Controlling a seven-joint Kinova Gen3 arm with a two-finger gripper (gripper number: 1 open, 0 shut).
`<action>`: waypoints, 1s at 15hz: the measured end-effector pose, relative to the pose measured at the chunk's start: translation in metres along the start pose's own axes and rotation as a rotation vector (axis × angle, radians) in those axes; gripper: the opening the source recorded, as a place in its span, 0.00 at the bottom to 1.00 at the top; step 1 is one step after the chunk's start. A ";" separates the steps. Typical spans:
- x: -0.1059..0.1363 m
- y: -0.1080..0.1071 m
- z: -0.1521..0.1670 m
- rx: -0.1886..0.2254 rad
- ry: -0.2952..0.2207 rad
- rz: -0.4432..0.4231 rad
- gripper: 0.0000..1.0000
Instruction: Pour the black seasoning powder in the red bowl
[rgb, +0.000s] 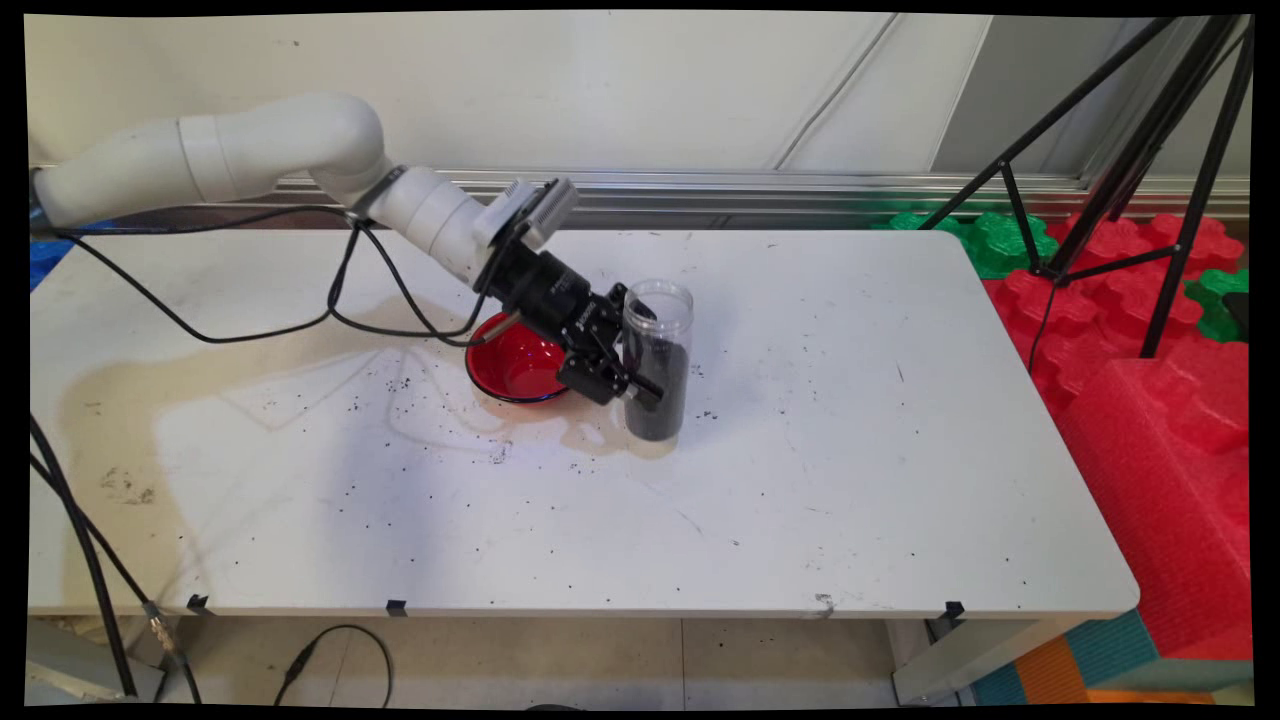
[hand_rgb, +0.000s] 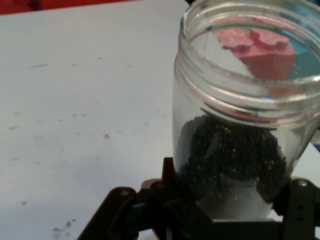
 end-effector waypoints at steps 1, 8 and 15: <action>0.003 0.000 -0.005 0.020 0.002 -0.004 0.00; 0.019 -0.008 -0.040 0.145 0.021 -0.033 0.00; 0.028 -0.020 -0.072 0.253 0.034 -0.054 0.00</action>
